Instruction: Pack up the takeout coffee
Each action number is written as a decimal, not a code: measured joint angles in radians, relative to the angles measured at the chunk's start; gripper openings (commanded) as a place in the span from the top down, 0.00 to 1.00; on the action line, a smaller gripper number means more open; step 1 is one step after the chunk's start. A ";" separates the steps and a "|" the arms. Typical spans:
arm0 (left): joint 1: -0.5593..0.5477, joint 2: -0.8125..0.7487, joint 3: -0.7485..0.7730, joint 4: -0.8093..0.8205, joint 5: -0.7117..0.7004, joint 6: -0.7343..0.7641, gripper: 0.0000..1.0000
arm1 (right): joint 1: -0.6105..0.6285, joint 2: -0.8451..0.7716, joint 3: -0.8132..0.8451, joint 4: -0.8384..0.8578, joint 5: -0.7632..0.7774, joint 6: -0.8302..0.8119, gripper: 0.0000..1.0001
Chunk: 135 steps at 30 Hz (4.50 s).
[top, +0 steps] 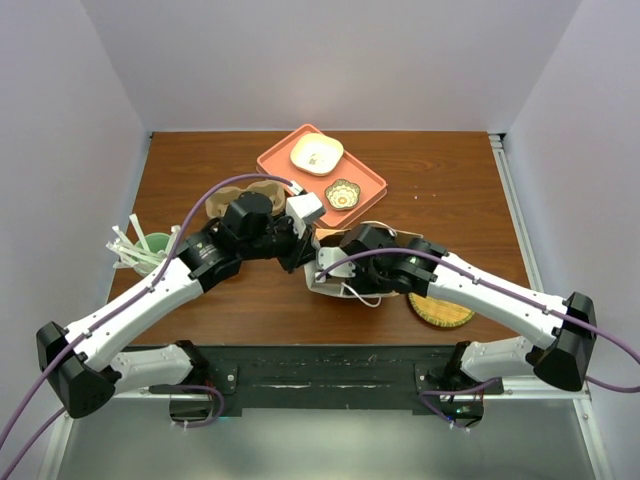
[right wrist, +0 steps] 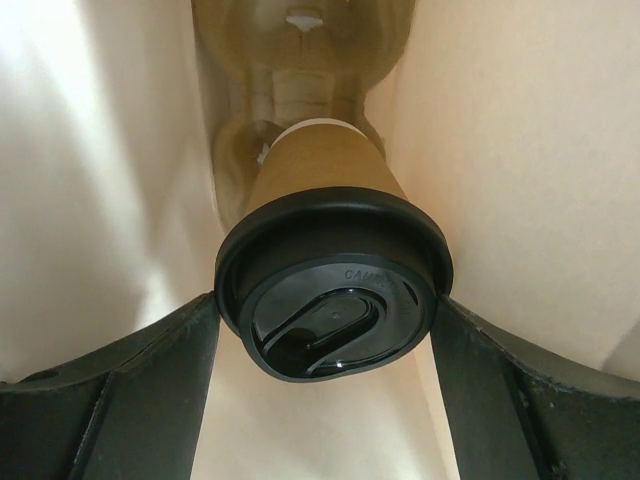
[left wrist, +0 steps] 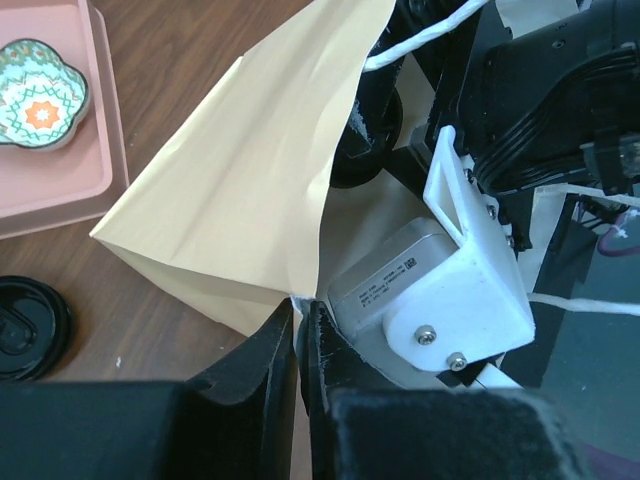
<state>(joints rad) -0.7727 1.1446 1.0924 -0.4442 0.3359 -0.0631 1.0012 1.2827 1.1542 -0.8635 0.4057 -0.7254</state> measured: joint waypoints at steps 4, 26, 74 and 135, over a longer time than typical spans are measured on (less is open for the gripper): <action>0.000 -0.023 -0.042 0.026 0.002 -0.032 0.86 | 0.000 0.001 -0.023 0.009 0.017 0.006 0.36; -0.013 -0.097 -0.158 0.084 0.028 -0.049 0.85 | 0.000 -0.094 -0.185 0.158 0.045 0.011 0.37; -0.028 -0.126 -0.188 0.102 0.061 -0.049 0.83 | -0.007 -0.070 -0.266 0.304 0.047 -0.087 0.40; -0.027 -0.110 -0.173 0.079 0.018 -0.076 0.79 | -0.046 -0.035 -0.301 0.403 -0.043 -0.009 0.01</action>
<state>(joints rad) -0.8001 1.0348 0.9192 -0.3649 0.3538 -0.1394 0.9550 1.2476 0.8528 -0.4603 0.3630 -0.7341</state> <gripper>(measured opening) 0.204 0.986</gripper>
